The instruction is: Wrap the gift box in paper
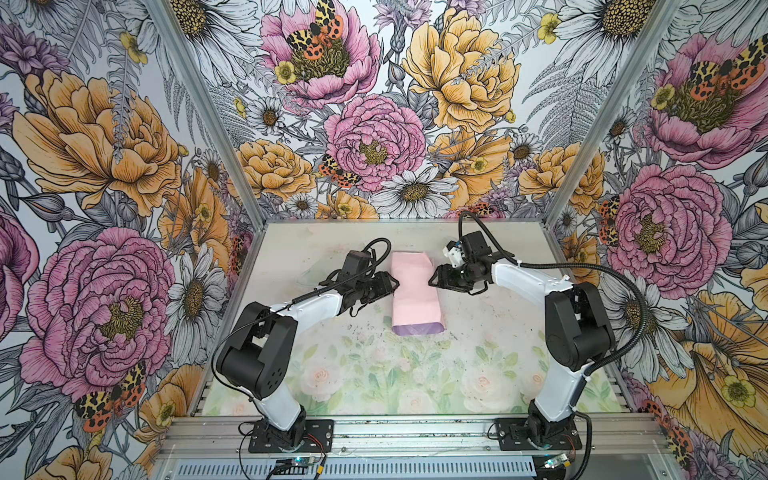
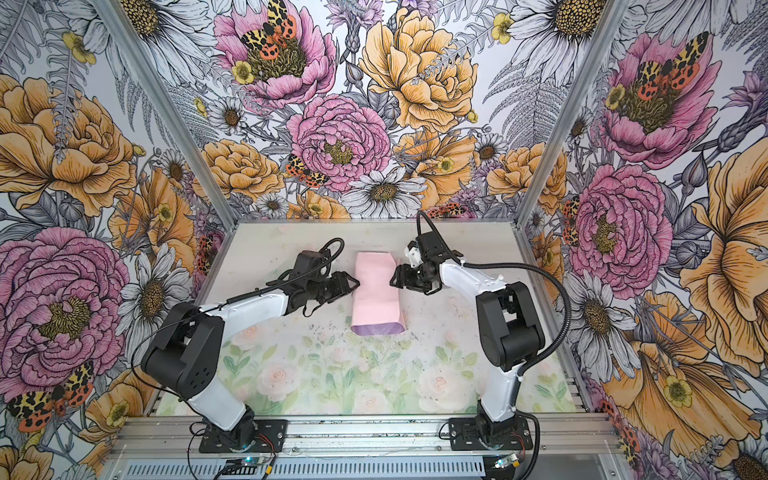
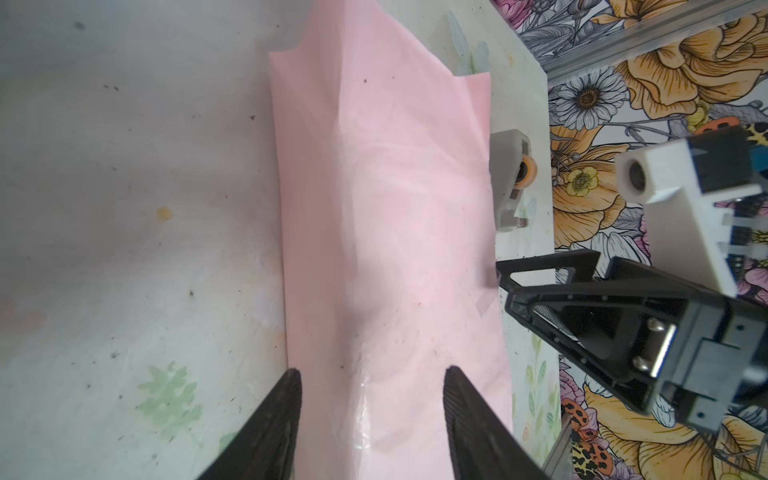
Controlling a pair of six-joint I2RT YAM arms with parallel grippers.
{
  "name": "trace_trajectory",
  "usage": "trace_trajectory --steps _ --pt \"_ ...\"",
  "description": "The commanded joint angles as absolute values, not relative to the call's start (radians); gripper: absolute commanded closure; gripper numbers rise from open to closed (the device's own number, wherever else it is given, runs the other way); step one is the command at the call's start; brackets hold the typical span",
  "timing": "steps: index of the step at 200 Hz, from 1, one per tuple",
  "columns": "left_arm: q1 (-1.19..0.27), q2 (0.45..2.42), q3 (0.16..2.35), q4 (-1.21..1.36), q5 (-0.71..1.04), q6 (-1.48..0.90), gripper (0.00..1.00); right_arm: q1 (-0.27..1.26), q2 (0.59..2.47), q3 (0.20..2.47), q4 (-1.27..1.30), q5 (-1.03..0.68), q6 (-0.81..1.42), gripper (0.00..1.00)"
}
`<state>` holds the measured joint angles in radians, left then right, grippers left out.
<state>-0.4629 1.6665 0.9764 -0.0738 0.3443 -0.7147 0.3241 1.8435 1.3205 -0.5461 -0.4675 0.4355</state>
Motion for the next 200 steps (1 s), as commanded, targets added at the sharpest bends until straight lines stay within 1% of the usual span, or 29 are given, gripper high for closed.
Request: trace_trajectory --steps 1,29,52,64,86,97,113,122,159,200 --pt "-0.479 1.700 1.003 -0.016 0.373 -0.735 0.44 0.334 1.879 1.362 -0.565 -0.464 0.448 0.40" --pt "-0.496 1.734 1.021 -0.014 0.367 -0.727 0.45 0.343 1.893 1.368 -0.569 -0.476 0.456 0.51" --pt "-0.511 1.754 1.039 -0.014 0.369 -0.722 0.47 0.359 1.894 1.367 -0.569 -0.489 0.468 0.63" --pt "-0.515 1.757 1.049 -0.015 0.365 -0.719 0.48 0.366 1.891 1.362 -0.569 -0.491 0.477 0.66" --pt "-0.524 1.760 1.067 -0.029 0.357 -0.710 0.48 0.372 1.865 1.352 -0.570 -0.478 0.489 0.65" --pt "-0.524 1.757 1.076 -0.058 0.340 -0.699 0.48 0.369 1.844 1.354 -0.587 -0.456 0.481 0.58" --pt "-0.523 1.739 1.084 -0.102 0.302 -0.678 0.46 0.365 1.810 1.366 -0.641 -0.380 0.455 0.48" --pt "-0.522 1.728 1.088 -0.122 0.285 -0.667 0.45 0.364 1.797 1.379 -0.685 -0.343 0.435 0.45" --pt "-0.514 1.705 1.088 -0.152 0.272 -0.653 0.44 0.365 1.812 1.428 -0.773 -0.331 0.382 0.45" --pt "-0.522 1.718 1.088 -0.150 0.274 -0.658 0.45 0.364 1.869 1.485 -0.805 -0.326 0.360 0.55"
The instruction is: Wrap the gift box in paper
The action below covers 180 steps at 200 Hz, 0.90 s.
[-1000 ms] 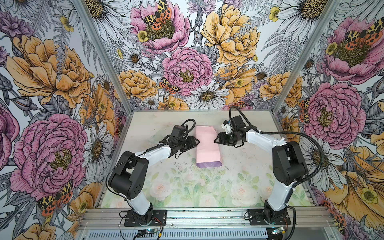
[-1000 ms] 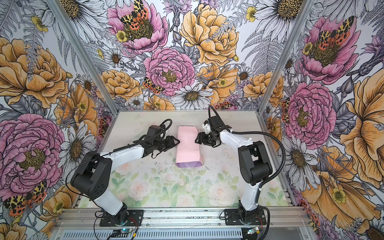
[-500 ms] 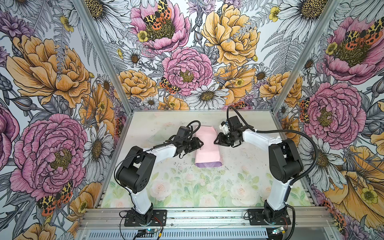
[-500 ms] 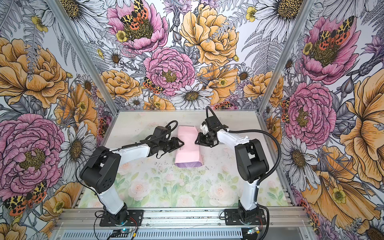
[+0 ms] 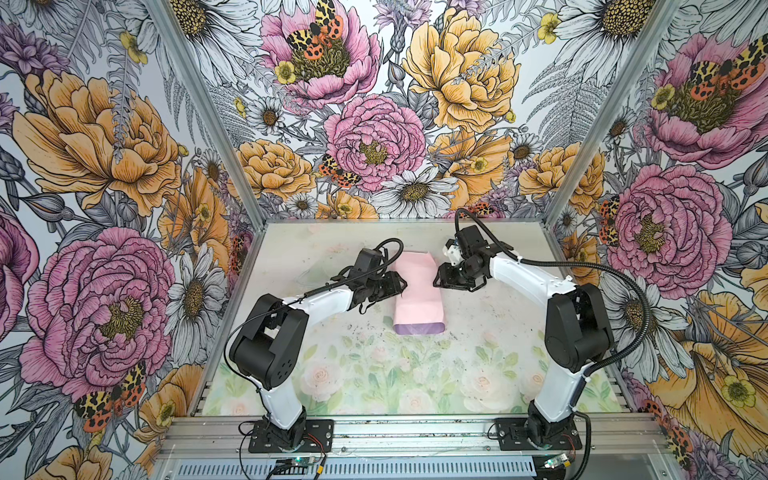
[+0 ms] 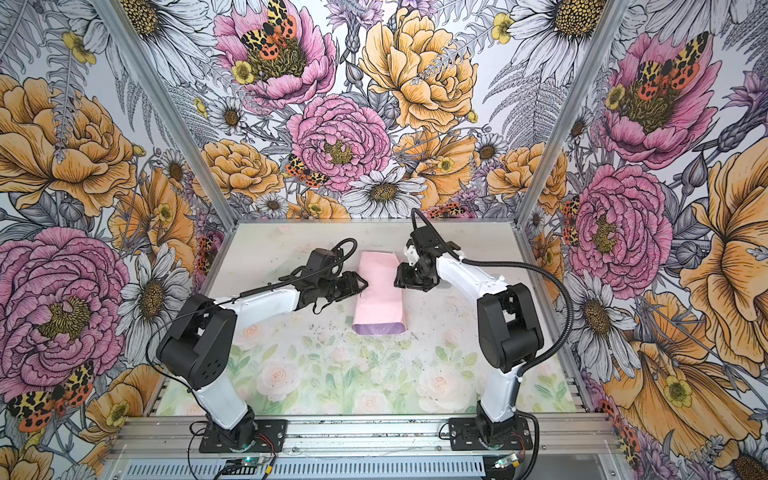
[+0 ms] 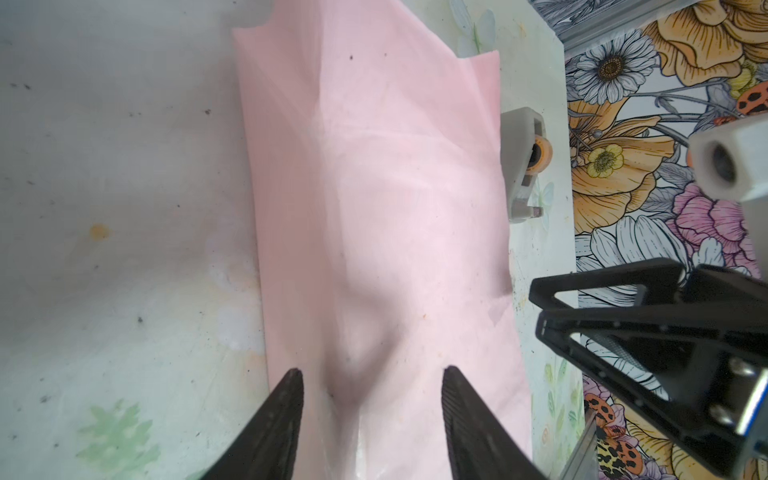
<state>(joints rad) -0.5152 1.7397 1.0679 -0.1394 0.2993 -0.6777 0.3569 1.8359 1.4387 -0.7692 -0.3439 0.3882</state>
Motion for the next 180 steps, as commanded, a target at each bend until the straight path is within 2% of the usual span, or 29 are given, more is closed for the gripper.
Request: trace_trajectory --steps 1,61,84,101,122,138,167,180 --pt "-0.523 1.719 1.087 -0.150 0.273 -0.658 0.45 0.364 1.870 1.486 -0.805 -0.328 0.360 0.55" --pt "-0.524 1.723 1.084 -0.143 0.272 -0.661 0.46 0.362 1.930 1.514 -0.804 -0.383 0.353 0.65" --pt "-0.523 1.725 1.084 -0.142 0.271 -0.658 0.46 0.358 1.943 1.511 -0.804 -0.377 0.353 0.73" --pt "-0.524 1.726 1.083 -0.141 0.270 -0.657 0.46 0.355 1.942 1.501 -0.804 -0.371 0.350 0.84" --pt "-0.525 1.727 1.084 -0.142 0.269 -0.657 0.46 0.353 1.934 1.491 -0.805 -0.371 0.353 0.88" --pt "-0.524 1.729 1.084 -0.141 0.271 -0.656 0.46 0.350 1.917 1.485 -0.805 -0.372 0.360 0.85" --pt "-0.522 1.720 1.078 -0.145 0.271 -0.658 0.46 0.324 1.869 1.482 -0.805 -0.377 0.368 0.61" --pt "-0.522 1.715 1.075 -0.144 0.271 -0.662 0.46 0.311 1.866 1.482 -0.804 -0.405 0.369 0.56"
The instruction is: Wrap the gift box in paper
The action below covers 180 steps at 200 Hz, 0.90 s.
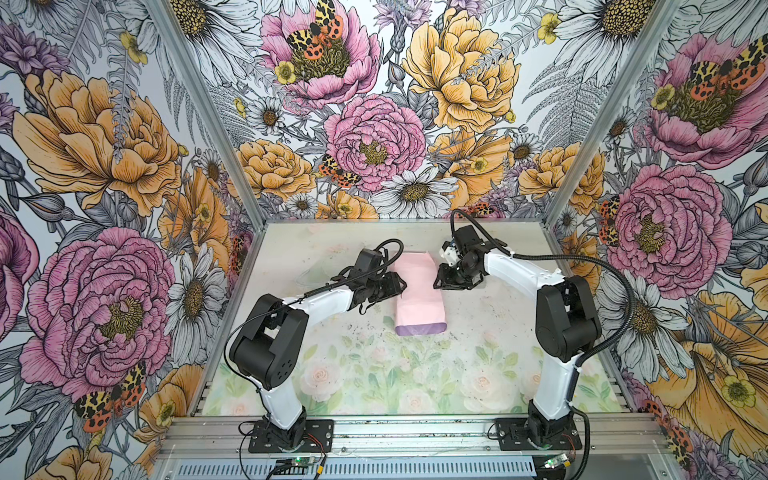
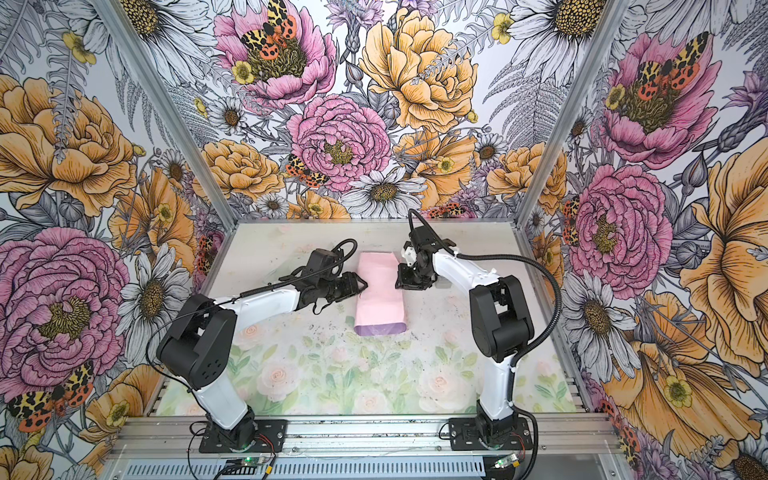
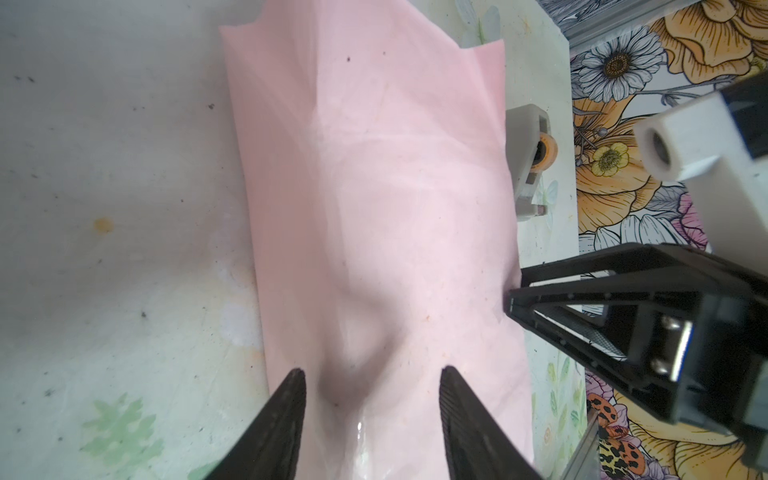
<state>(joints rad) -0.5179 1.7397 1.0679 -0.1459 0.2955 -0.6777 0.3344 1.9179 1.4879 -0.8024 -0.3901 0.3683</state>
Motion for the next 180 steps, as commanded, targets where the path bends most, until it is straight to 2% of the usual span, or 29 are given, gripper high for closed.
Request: trace_trajectory --steps 1,35,73,87,114,129,146,167,180 --pt "-0.523 1.715 1.075 -0.143 0.272 -0.662 0.46 0.310 1.866 1.482 -0.804 -0.407 0.369 0.56" --pt "-0.523 1.720 1.048 -0.114 0.284 -0.689 0.46 0.306 1.899 1.499 -0.804 -0.452 0.368 0.55" --pt "-0.529 1.728 1.037 -0.102 0.282 -0.696 0.50 0.316 1.945 1.506 -0.803 -0.488 0.364 0.59" --pt "-0.529 1.733 1.039 -0.100 0.282 -0.696 0.52 0.323 1.955 1.507 -0.803 -0.498 0.362 0.63" --pt "-0.530 1.750 1.052 -0.094 0.283 -0.691 0.57 0.327 1.968 1.507 -0.801 -0.480 0.359 0.80" --pt "-0.530 1.763 1.071 -0.094 0.284 -0.684 0.57 0.327 1.963 1.511 -0.803 -0.454 0.358 0.82" --pt "-0.527 1.761 1.093 -0.104 0.286 -0.680 0.57 0.328 1.940 1.518 -0.802 -0.434 0.358 0.81" --pt "-0.529 1.704 1.089 -0.119 0.254 -0.672 0.54 0.327 1.866 1.502 -0.802 -0.379 0.347 0.64" --pt "-0.532 1.651 1.071 -0.131 0.231 -0.669 0.51 0.328 1.801 1.475 -0.801 -0.348 0.341 0.57"
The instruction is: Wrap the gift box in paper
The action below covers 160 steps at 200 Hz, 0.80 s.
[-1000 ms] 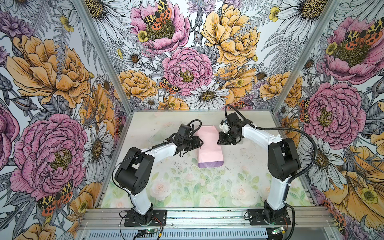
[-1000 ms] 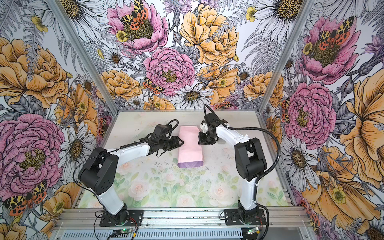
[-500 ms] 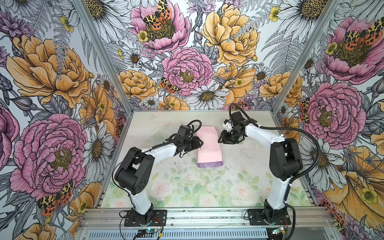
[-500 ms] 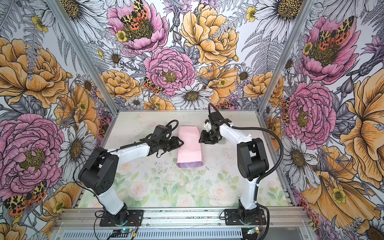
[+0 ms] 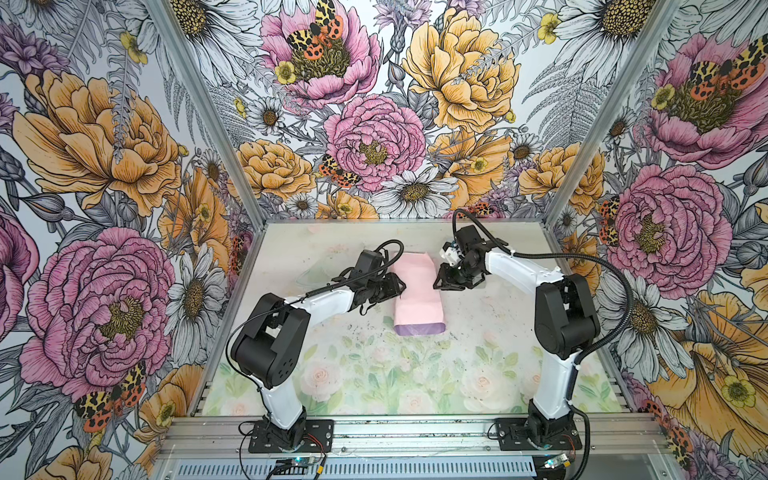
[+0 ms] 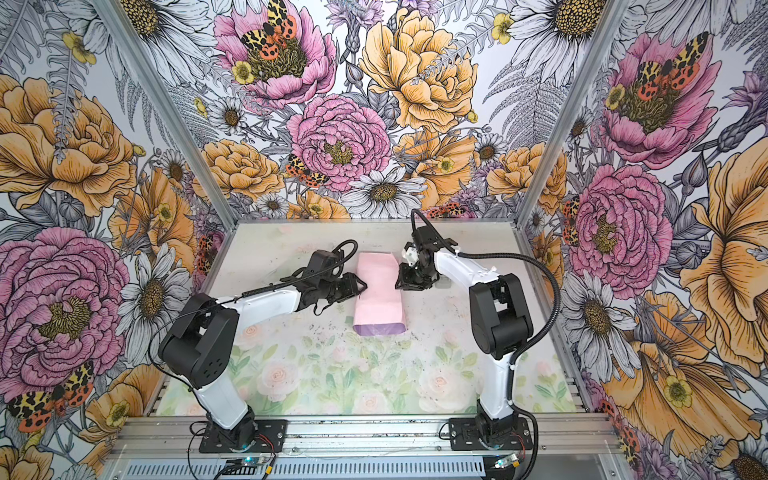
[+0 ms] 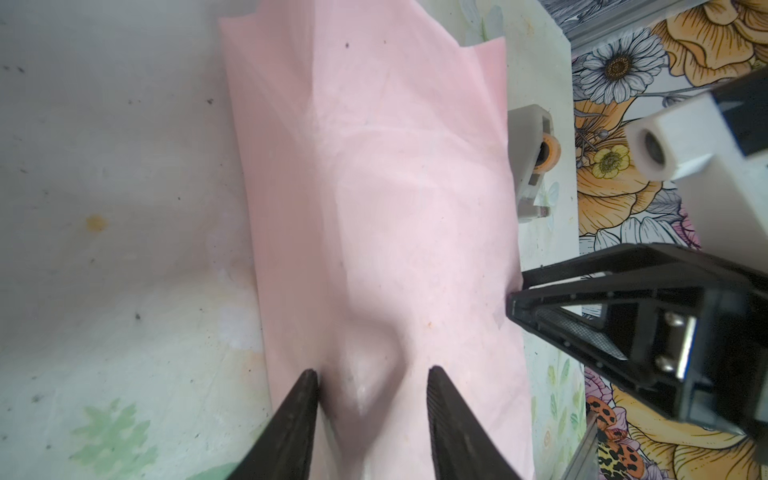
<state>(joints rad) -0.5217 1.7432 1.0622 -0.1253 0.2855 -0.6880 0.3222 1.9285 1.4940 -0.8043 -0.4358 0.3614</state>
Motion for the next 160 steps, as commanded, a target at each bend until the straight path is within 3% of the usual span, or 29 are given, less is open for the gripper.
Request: trace_trajectory --steps 1,32,96,160 --pt "-0.532 1.646 1.070 -0.132 0.230 -0.669 0.51 0.328 1.796 1.474 -0.801 -0.346 0.340 0.57" --pt "-0.561 1.474 0.984 -0.161 0.140 -0.660 0.47 0.359 1.620 1.346 -0.768 -0.256 0.319 0.51" --pt "-0.638 1.195 0.680 -0.071 0.043 -0.713 0.38 0.434 1.296 0.938 -0.471 -0.261 0.371 0.44" --pt "-0.662 1.078 0.460 0.159 0.050 -0.707 0.33 0.442 1.211 0.747 -0.228 -0.310 0.383 0.41"
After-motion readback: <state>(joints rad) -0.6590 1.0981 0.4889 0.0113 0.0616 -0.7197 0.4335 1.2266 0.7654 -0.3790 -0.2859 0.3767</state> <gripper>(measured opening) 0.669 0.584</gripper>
